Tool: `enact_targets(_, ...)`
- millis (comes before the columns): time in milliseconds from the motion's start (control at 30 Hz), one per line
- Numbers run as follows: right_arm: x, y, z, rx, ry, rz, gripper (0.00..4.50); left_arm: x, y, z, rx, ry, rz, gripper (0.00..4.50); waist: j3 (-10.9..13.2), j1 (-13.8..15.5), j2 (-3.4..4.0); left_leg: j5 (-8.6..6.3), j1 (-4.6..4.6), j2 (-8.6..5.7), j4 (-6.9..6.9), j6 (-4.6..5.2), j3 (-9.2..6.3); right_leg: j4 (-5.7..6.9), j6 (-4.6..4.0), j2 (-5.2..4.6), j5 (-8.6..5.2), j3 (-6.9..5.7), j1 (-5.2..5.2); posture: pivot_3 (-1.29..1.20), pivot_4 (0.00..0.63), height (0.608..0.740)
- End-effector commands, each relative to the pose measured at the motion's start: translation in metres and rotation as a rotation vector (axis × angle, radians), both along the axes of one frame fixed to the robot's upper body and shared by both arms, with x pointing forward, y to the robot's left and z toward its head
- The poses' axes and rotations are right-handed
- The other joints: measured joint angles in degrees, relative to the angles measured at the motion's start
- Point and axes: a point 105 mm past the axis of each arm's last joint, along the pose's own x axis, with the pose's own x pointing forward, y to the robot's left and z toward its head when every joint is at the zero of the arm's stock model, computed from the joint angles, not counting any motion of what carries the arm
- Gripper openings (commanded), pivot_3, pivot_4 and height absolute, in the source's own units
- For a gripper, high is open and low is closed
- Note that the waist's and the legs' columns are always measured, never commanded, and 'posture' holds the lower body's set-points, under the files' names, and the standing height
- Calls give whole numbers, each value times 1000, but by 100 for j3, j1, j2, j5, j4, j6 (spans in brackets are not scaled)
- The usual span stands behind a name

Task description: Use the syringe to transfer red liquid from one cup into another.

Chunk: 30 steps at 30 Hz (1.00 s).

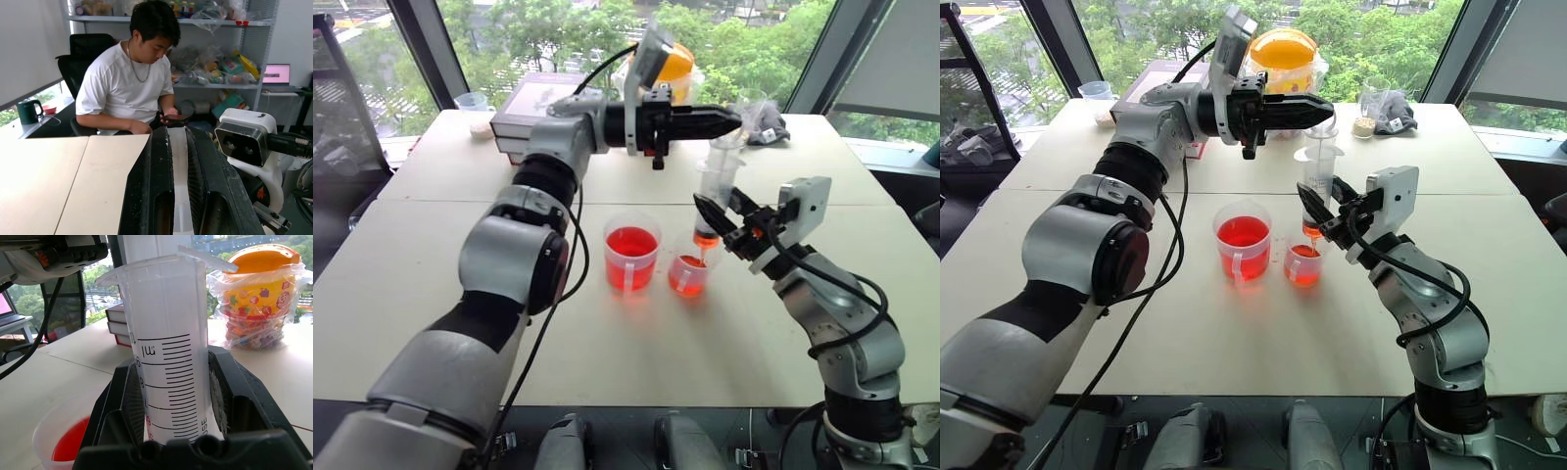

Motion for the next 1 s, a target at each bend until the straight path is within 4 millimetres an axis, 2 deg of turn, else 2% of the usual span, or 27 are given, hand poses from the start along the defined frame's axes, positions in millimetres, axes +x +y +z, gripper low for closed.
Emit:
enact_targets(33,-11,2,37,17,-149,19,1441,-4,-7,-17,85,-23,-30,14,0,0,0,0,0,0,0,0,0,0,0,0,0,0,0,0,150,740)
enact_targets(567,-18,1,57,21,-186,31,1441,-6,-11,-51,164,3,-61,14,0,5,0,0,-1,0,0,0,0,0,1,-1,0,0,0,0,150,740)
enact_targets(667,-18,0,55,16,-175,32,1441,-7,-11,-48,153,5,-64,14,0,6,0,0,-1,0,0,0,0,0,1,-1,0,0,0,0,150,740)
enact_targets(833,-17,4,41,26,-117,53,1441,-3,-4,-23,72,11,-30,14,0,3,0,0,-1,0,0,0,-1,1,1,0,0,0,0,0,150,740)
enact_targets(900,-17,7,37,35,-98,61,1441,-1,2,-15,47,16,-10,897,0,3,0,0,-1,0,0,0,-1,1,1,0,0,0,0,0,150,740)
enact_targets(933,-17,8,36,38,-94,62,1441,0,4,-13,40,18,-6,1151,0,4,0,0,-1,0,0,0,-1,1,1,0,0,0,0,0,150,740)
enact_targets(1000,-17,10,31,39,-79,67,1441,2,12,-6,19,15,13,2186,0,-3,0,0,-2,0,0,0,-1,1,1,0,0,-1,-1,0,150,740)
